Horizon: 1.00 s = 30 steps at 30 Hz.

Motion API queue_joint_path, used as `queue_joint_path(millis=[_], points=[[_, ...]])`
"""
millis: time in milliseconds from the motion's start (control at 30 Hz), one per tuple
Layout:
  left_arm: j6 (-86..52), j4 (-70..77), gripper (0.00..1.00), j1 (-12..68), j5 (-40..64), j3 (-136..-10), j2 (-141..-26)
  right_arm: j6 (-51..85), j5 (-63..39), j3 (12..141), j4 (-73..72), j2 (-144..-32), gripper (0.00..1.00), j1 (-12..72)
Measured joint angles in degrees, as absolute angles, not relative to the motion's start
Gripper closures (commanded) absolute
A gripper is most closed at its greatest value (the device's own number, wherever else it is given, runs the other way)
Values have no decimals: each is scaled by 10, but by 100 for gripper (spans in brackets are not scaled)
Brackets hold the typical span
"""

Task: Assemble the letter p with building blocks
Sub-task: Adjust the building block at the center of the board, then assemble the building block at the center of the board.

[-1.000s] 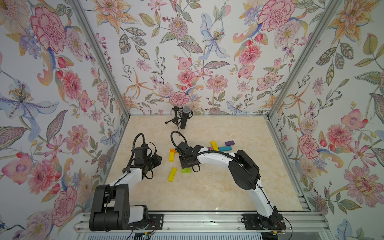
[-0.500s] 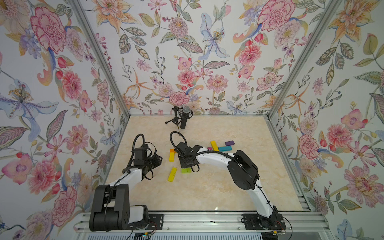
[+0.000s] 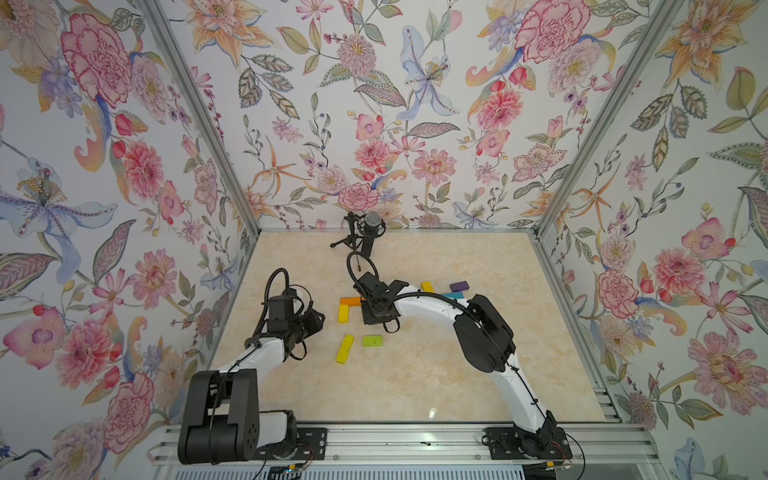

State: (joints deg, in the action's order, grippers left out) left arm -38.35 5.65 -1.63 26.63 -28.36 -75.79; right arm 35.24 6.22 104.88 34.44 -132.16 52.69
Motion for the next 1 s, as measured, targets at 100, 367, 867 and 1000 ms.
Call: queue_joint_path(millis=[100,367,867,1000], points=[[-384,57,71,-16,266,-284,-758,352,58,1058,345,-1327,71,527],[-384,57,71,-16,266,-284,-758,352,49,1061,343,-1329,51,527],[-384,60,72,-16,266,-284,-784,345,46,892,252,-1193,49,519],[-384,63,72,-16,266,-286,-808,341,39,853,228,-1141,52,488]])
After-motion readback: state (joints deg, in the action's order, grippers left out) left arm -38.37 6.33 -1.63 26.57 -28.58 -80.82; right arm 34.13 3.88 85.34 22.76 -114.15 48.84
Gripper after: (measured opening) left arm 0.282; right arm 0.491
